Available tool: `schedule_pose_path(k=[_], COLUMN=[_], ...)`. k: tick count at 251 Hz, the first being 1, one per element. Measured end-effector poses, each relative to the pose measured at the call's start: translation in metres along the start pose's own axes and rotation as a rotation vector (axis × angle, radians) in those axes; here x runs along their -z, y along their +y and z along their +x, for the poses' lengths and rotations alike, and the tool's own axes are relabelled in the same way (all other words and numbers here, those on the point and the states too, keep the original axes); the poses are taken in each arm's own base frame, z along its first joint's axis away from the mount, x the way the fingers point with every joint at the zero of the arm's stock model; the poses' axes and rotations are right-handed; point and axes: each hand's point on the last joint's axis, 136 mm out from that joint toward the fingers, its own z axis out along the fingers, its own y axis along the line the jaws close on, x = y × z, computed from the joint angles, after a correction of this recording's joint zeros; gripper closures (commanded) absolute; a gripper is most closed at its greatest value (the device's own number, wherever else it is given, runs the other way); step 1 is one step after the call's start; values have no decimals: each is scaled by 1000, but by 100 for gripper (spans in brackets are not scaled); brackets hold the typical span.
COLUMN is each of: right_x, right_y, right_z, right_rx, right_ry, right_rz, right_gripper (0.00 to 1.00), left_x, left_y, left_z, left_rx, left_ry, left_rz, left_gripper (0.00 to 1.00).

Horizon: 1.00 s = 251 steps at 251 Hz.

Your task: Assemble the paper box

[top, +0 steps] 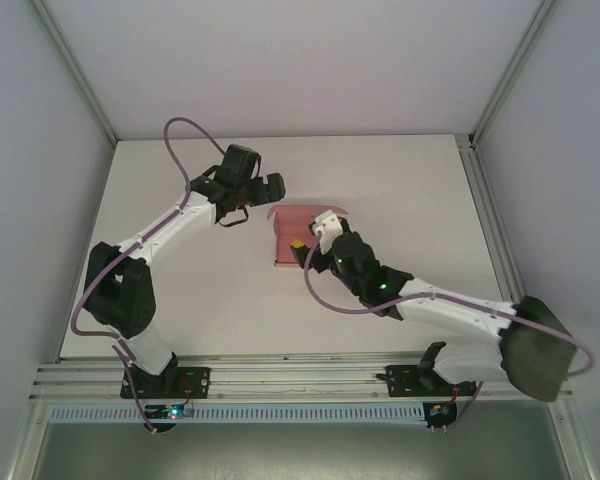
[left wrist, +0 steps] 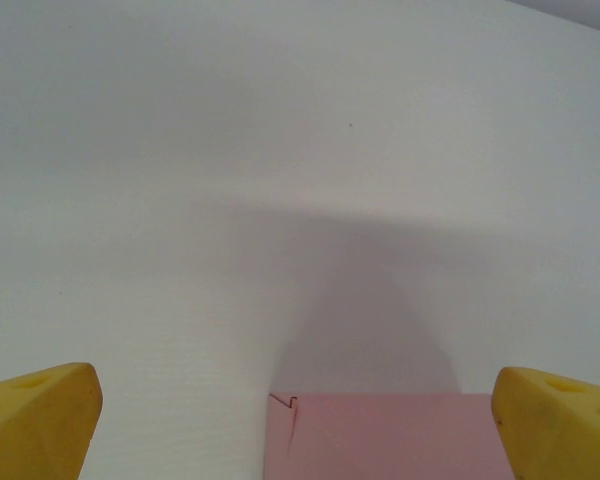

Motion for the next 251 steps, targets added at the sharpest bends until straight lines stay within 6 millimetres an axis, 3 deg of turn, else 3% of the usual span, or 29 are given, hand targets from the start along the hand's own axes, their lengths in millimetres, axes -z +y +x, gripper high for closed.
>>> schedule_pose_path(k=[25,49,78,112,144,172,251], right_x=[16,18,5,-20,-37,-47,-58], right_y=[-20,-58,-103,-123,-126,-113,-79], right_z=[-14,-25,-34,-30,-1,22,41], right_rx=[-78,-236,-427,-603,-759,-855,-1040], right_ry=[5,33,95,201,318,413,501], right_rz=[28,82,133,103,49,-18,-181], right_gripper=[2,2,13,21,21,22,28], left_x=[3,-3,-19,-29,-28,-28,-32], left_y=[-9,-19,-19,-13,-21,-27,-42], left_z=[-5,-3,17,43,54,63,81], left_rx=[8,15,34,59,96,132,228], left_ry=[34,86,190,302,355,395,471], left_rz=[24,57,73,64,115,156,271], left_gripper=[0,0,0,0,1,3,14])
